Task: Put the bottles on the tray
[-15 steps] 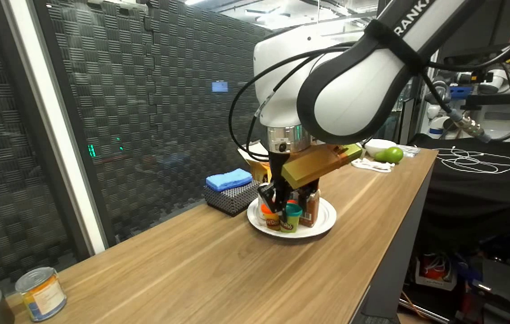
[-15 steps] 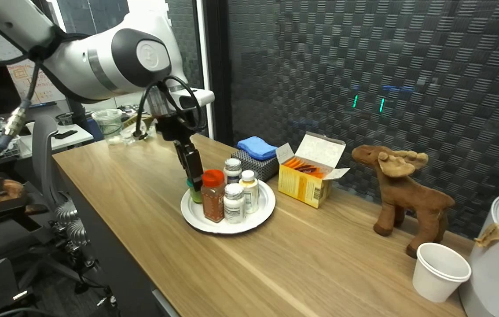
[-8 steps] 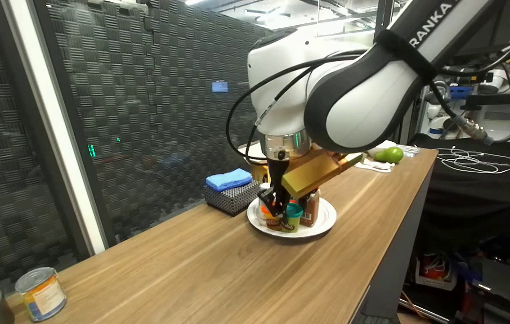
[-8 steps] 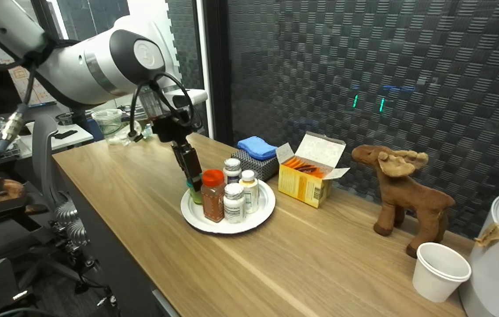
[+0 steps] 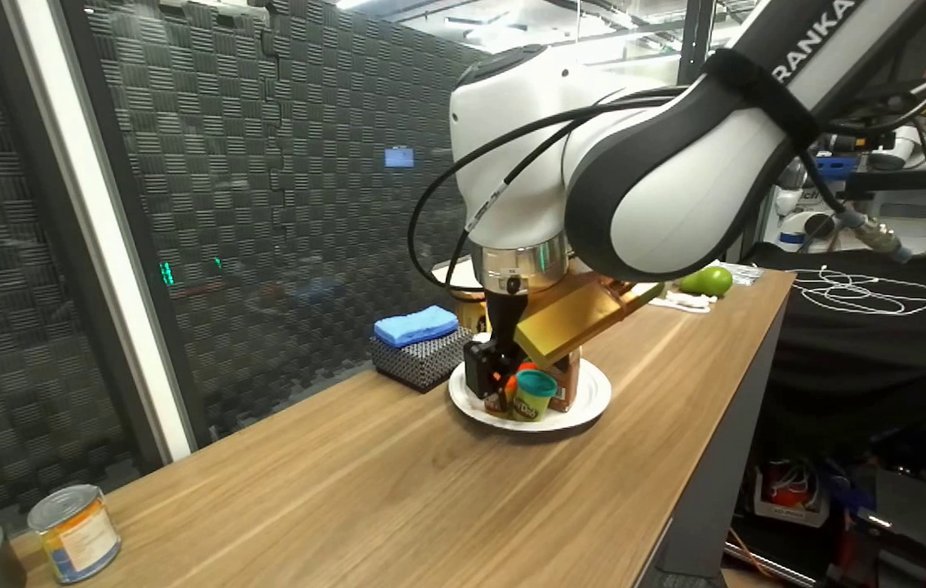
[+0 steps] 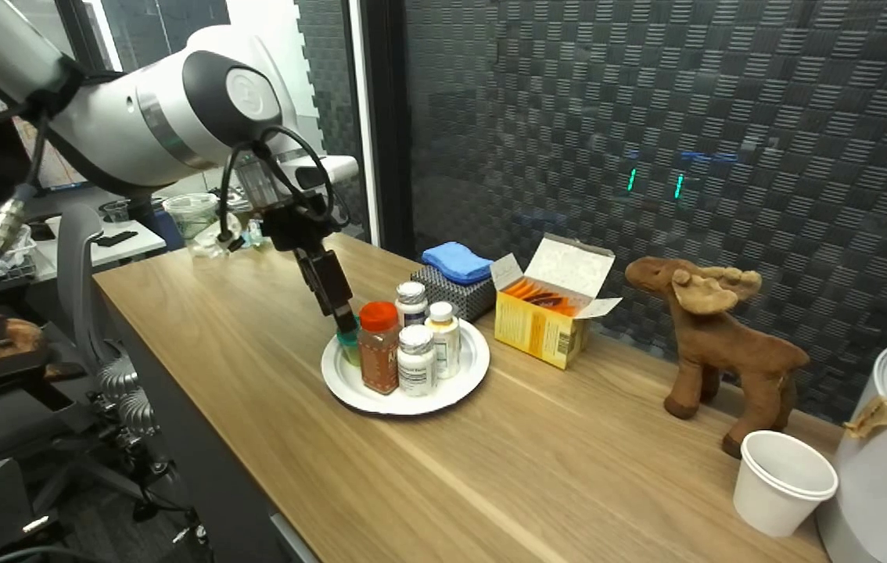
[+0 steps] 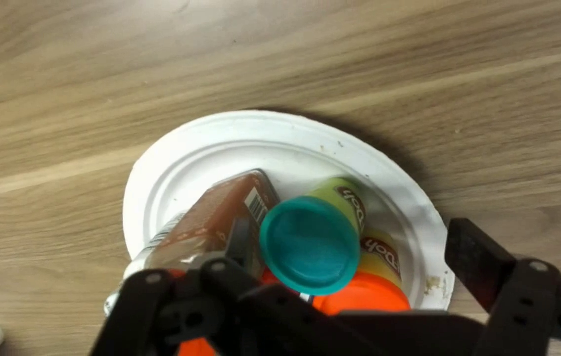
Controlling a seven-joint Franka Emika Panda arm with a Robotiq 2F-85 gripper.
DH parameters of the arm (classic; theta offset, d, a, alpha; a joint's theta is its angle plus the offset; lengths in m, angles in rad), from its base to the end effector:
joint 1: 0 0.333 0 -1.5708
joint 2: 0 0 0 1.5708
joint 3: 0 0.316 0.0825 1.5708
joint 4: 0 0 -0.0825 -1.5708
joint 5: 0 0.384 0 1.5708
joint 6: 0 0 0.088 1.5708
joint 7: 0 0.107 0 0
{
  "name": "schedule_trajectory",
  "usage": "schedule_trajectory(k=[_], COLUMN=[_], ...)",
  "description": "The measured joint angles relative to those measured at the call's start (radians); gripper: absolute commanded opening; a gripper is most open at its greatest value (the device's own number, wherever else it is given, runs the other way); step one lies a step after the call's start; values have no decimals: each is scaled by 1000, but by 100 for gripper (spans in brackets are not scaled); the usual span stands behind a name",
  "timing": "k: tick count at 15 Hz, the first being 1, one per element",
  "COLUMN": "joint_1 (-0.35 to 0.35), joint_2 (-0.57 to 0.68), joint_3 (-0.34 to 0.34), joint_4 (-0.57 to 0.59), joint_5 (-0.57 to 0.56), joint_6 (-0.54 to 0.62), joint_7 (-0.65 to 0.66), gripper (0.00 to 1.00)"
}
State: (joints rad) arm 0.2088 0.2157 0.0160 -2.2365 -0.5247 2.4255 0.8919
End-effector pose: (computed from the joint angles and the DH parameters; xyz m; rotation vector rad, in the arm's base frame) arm 0.5284 0.1189 0.2712 2.8124 -0.3724 0.2223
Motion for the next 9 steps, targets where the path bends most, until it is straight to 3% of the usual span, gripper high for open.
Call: schedule_trajectory(k=[5,9], joint_1=[-1,-7], joint_2=[-95,-231], joint_3=[26,55], joint_4=[-22,-20], joint_5=[119,323], joint_6=[-13,-163], joint_7=[-48,-187], gripper=[100,100])
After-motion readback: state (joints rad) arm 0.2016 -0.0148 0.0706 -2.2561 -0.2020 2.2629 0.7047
